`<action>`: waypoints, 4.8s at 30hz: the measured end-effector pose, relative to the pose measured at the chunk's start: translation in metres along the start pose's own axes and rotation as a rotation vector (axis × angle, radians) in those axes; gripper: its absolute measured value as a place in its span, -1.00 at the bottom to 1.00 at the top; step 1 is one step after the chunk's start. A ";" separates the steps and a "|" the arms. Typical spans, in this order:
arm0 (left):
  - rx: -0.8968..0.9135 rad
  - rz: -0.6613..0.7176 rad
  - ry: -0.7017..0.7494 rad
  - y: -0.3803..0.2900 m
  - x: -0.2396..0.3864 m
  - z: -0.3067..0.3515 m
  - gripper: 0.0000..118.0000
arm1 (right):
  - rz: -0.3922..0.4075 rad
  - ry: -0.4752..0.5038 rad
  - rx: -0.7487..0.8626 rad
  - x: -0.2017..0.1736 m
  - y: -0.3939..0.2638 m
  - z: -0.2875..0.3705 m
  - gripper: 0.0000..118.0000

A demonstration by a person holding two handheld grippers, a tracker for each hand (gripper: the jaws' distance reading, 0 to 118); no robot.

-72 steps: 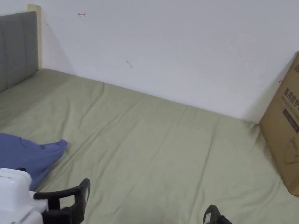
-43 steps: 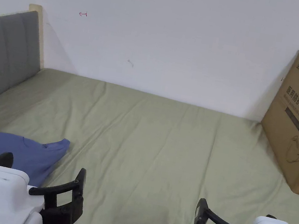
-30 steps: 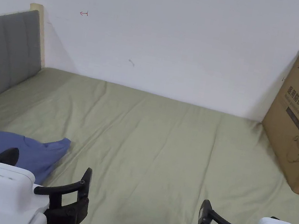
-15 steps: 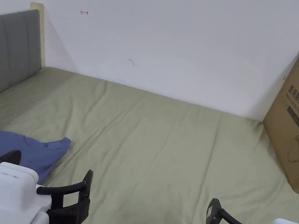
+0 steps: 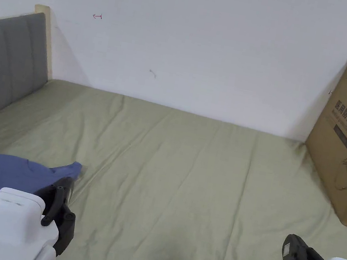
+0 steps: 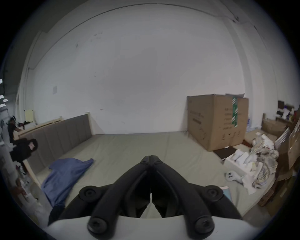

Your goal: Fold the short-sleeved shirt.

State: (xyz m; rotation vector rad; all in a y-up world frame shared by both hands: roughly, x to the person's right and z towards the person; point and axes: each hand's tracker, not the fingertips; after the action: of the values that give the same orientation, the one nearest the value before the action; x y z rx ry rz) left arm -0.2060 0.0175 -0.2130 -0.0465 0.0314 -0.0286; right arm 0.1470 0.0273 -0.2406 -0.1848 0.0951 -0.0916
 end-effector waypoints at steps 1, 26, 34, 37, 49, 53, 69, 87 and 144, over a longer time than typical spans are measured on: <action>0.004 -0.005 -0.001 -0.001 0.000 0.002 -1.00 | 0.006 -0.020 -0.016 0.000 0.001 -0.002 -1.00; -0.872 0.248 0.092 -0.071 -0.273 -0.195 -1.00 | 0.054 0.189 -0.146 -0.066 -0.025 -0.045 -1.00; -1.115 0.379 0.114 -0.159 -0.290 -0.253 -1.00 | 0.070 0.216 -0.205 -0.084 -0.031 -0.066 -1.00; -1.122 0.416 0.177 -0.175 -0.297 -0.267 0.55 | 0.088 0.201 -0.194 -0.087 -0.032 -0.070 -1.00; -1.208 0.243 0.241 -0.210 -0.288 -0.276 -0.17 | 0.076 0.192 -0.219 -0.087 -0.035 -0.079 -1.00; -1.208 0.196 0.222 -0.198 -0.288 -0.271 -0.99 | 0.078 0.193 -0.223 -0.086 -0.035 -0.079 -1.00; -0.842 0.315 -0.033 0.017 -0.240 -0.231 -0.99 | 0.008 0.194 -0.140 -0.058 -0.017 -0.048 -1.00; -0.671 0.049 -0.417 0.156 -0.007 -0.239 -0.99 | -0.062 0.121 -0.013 0.018 0.003 0.008 -1.00; -0.492 0.112 -0.170 -0.058 -0.024 -0.051 -1.00 | -0.047 0.139 -0.069 0.014 -0.015 0.001 -1.00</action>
State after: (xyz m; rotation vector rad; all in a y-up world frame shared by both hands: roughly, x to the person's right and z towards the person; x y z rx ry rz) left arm -0.2335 -0.0419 -0.2606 -0.5386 -0.1297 0.0960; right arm 0.1596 0.0114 -0.2377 -0.2501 0.2330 -0.1479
